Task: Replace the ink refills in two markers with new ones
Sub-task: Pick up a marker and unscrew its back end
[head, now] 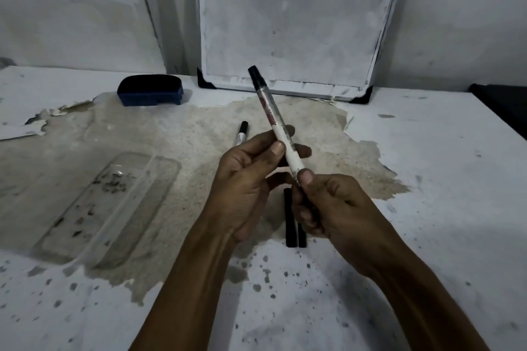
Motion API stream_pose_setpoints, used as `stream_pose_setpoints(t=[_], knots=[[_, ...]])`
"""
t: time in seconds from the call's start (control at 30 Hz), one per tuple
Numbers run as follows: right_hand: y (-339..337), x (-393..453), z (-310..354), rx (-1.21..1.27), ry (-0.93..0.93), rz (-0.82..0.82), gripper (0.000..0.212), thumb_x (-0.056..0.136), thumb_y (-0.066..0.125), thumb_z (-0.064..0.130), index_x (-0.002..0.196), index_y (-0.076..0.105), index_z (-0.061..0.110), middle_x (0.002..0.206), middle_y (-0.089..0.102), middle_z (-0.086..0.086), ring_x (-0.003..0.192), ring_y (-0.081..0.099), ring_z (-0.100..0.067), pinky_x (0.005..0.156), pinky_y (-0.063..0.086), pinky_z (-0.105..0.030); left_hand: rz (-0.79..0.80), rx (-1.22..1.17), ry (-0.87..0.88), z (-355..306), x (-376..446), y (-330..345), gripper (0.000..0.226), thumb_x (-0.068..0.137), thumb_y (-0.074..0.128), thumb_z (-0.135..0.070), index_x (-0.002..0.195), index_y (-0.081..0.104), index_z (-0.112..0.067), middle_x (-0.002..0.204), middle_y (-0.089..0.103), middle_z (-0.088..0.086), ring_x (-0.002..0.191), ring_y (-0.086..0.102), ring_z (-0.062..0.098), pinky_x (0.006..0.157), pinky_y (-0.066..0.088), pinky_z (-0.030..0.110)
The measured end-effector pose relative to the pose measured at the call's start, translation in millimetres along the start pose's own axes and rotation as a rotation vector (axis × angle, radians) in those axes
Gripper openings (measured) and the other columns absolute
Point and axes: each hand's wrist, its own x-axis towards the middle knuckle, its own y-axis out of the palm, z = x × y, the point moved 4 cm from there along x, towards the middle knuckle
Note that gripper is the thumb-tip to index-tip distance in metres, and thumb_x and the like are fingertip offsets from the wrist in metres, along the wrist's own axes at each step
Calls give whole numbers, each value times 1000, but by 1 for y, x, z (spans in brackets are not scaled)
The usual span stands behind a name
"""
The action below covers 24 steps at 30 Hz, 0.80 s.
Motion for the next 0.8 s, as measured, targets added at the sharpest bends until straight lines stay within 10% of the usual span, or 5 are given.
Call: stream_pose_setpoints(t=[0.8], knots=[[-13,2,-8,-693,-381,-362,21,92,57,29,84,72,18,58,64,-1,52,56,-18,49,46,-31,-320,174,146,7,0,-4,13,88,65,3,90,75,-5,80,79,10,73,77,25,66,62,36]])
